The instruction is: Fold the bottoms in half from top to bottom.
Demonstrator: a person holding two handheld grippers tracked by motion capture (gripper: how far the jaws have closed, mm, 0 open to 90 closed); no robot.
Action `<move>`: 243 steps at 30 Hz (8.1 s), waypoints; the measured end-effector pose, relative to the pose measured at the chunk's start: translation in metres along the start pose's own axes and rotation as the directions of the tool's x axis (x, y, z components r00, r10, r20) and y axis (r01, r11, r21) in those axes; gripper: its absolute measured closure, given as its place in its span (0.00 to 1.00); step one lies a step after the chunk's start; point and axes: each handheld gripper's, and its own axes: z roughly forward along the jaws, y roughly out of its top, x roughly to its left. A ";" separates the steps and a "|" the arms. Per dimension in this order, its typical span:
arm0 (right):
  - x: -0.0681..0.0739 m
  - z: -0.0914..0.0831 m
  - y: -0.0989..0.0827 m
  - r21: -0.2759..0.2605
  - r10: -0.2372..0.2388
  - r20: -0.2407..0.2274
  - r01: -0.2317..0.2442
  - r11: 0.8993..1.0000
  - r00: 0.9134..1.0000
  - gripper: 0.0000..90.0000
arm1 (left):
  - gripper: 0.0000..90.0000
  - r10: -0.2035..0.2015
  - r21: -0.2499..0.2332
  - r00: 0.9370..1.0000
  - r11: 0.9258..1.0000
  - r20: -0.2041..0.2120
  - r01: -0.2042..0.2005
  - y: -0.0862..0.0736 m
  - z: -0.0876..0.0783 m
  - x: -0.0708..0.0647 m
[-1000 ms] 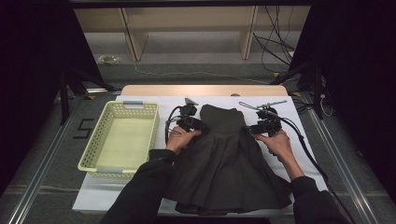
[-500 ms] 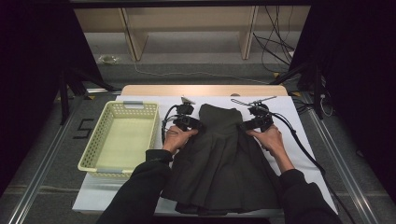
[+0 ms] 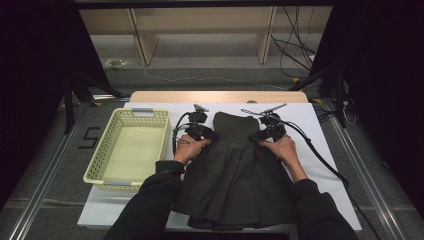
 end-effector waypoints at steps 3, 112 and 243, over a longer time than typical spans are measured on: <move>0.005 0.000 0.005 0.009 -0.019 0.014 0.019 1.000 1.000 0.31 | 0.86 0.000 -0.004 1.000 1.000 0.002 0.000 0.000 0.000 0.001; -0.011 -0.057 0.037 -0.255 -0.106 0.012 0.106 0.961 0.994 0.95 | 0.92 0.215 -0.258 0.974 0.940 -0.066 -0.225 0.028 -0.018 -0.024; 0.056 -0.142 -0.147 -0.395 -0.310 -0.170 0.224 0.891 0.935 0.95 | 0.70 0.403 -0.195 0.900 0.908 0.166 -0.371 -0.132 -0.087 -0.073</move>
